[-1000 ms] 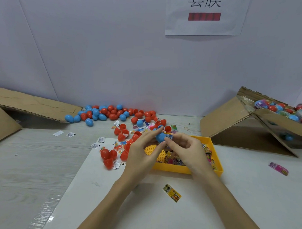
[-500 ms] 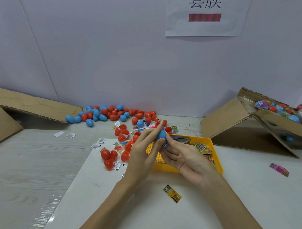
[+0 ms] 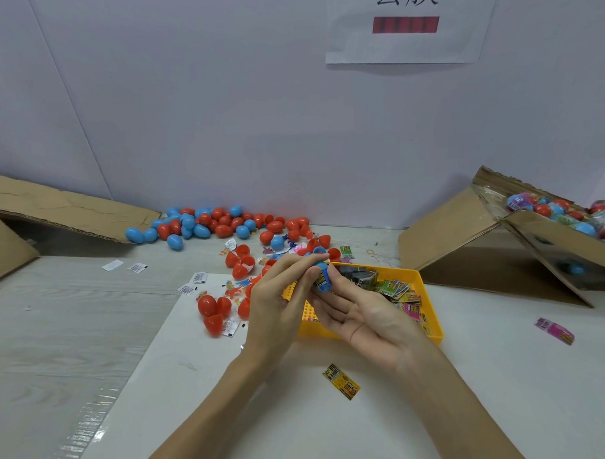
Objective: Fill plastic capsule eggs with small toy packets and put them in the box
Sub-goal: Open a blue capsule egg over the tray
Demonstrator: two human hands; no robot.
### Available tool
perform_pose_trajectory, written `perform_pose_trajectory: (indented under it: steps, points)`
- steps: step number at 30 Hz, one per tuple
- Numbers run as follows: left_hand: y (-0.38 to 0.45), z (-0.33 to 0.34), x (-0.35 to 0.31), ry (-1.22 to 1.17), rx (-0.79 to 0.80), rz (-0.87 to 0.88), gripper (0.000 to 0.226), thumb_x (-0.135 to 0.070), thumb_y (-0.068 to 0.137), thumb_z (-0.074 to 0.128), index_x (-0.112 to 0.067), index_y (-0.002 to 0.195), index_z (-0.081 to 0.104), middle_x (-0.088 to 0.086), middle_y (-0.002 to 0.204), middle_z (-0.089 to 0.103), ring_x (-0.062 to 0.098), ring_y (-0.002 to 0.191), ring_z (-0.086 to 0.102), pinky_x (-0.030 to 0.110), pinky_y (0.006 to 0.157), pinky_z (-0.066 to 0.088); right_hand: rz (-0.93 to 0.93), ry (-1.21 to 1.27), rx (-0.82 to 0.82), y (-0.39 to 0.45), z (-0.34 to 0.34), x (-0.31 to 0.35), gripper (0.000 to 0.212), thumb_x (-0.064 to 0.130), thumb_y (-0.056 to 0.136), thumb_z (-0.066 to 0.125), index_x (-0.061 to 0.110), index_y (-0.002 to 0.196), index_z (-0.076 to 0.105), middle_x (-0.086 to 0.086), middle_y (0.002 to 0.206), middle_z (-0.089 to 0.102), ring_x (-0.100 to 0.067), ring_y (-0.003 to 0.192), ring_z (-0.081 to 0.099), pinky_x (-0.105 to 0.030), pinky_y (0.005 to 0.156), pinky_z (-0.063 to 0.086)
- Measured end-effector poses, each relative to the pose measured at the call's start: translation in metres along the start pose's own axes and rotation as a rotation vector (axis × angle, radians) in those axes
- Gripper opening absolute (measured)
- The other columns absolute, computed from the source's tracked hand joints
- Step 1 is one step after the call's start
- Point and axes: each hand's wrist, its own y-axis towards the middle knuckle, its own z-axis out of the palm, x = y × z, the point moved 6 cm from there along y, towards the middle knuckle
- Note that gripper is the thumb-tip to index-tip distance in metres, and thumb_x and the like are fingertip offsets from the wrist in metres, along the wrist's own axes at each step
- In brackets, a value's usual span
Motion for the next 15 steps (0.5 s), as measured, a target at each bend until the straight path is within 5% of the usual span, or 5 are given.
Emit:
perform_pose_trajectory:
  steps: [15]
  points:
    - [-0.0039,0.0033,-0.0019,0.041,-0.057,0.034,0.021,-0.010,0.098,0.062,-0.007,0.114,0.076,-0.001,0.108,0.073,0.012,0.107,0.067,0.020,0.089,0.053,-0.026,-0.037,-0.047,0.0009,-0.0031,-0.0005,0.046,0.025,0.086,0.078,-0.003,0.121,0.070,-0.021,0.108,0.077,-0.026,0.093,0.078,-0.029,0.073,0.063]
